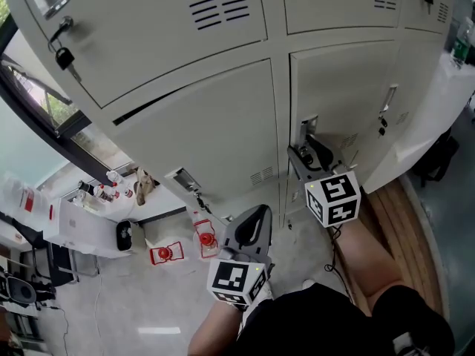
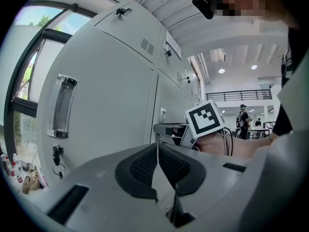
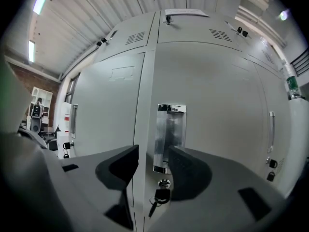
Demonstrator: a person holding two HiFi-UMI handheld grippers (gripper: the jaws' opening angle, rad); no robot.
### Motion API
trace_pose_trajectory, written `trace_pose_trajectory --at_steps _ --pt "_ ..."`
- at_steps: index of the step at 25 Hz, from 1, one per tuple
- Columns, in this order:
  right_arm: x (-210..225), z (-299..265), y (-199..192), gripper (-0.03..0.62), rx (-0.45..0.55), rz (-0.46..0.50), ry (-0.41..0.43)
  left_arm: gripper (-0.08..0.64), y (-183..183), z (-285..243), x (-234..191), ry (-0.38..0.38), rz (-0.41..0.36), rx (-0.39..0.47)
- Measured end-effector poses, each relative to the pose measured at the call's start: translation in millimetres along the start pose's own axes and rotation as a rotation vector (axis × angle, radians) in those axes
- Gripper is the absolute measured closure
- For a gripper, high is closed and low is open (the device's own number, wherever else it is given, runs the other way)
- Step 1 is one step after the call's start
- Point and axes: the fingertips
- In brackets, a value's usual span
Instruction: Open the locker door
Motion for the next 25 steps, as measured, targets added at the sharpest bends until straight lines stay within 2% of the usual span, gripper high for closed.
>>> trace_pose_trajectory --at_steps 6,8,13,25 --pt "2 -13 -3 0.355 -0.023 0.055 -0.078 0.538 -1 -2 -9 -0.029 0.009 -0.004" --pt "2 -15 -6 0.396 -0.032 0.052 -0.079 0.538 -1 -3 -11 -0.039 0.009 -0.006" --pt "2 -15 -6 0.42 -0.026 0.037 -0.085 0.538 -3 -6 -16 -0.061 0.012 -0.013" --pt "0 3 -6 0.43 -0.029 -0.025 -0.057 0.538 -2 -16 -8 -0.144 0.01 -0.02"
Point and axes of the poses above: the fingertips, and each gripper's own axes: z backward along the fingers, x to its right, y out of its top, and after that the axes turned 7 degrees about x, right-handed
